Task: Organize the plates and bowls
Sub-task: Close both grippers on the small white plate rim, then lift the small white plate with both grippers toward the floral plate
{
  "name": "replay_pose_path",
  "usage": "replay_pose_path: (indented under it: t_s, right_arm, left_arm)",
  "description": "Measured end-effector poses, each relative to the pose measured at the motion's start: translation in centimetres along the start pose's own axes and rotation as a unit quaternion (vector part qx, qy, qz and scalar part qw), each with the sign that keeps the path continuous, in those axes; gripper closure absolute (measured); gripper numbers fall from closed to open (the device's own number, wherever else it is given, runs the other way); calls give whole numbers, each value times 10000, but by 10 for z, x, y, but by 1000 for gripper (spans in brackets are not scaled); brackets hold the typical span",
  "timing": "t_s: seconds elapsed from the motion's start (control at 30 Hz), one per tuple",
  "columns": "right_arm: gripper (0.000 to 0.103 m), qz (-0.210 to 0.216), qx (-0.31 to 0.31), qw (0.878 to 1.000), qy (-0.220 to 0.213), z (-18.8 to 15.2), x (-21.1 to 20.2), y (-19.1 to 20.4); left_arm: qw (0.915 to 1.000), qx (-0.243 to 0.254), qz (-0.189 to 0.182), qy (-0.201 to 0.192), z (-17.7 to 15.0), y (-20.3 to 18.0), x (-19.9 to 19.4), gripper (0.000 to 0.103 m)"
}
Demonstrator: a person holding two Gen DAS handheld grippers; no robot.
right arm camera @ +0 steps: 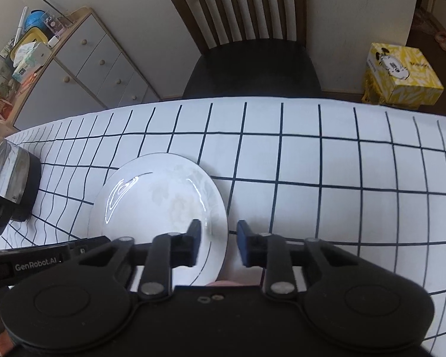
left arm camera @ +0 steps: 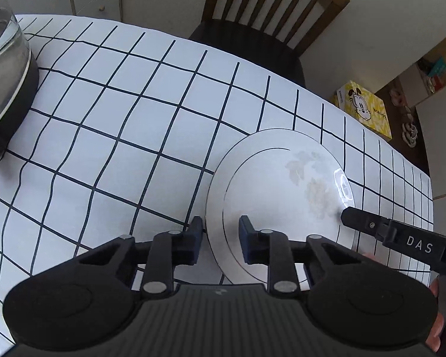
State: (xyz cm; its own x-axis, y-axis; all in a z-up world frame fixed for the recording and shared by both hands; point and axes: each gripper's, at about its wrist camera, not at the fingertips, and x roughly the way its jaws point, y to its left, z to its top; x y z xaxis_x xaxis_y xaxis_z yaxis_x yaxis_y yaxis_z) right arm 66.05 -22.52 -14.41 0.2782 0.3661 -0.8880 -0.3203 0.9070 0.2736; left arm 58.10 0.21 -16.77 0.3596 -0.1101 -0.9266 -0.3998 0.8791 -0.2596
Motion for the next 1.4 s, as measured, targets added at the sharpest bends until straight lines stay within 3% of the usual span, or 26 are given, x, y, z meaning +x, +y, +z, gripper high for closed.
replay_pose_path:
  t_s: [0.23, 0.53, 0.8, 1.1, 1.4]
  right_arm:
    - [95, 71, 111, 9999, -30, -3, 3, -6]
    - [95, 22, 94, 9997, -236, -5, -3, 2]
    - [96, 177, 160, 9982, -553, 2, -25, 14]
    - [96, 173, 296, 9961, -810, -20, -69, 24]
    - [96, 63, 509, 9935, -1017, -74, -131, 27]
  left_arm:
    - [9997, -219, -77, -67, 1, 6, -1, 87]
    - [9993, -199, -74, -312, 4, 11, -15, 88]
    - [9978, -6, -76, -665, 13, 8, -51, 88]
    - [9959, 276, -159, -841, -16, 0, -98, 88]
    - [9929, 726, -350, -879, -65, -10, -151, 88]
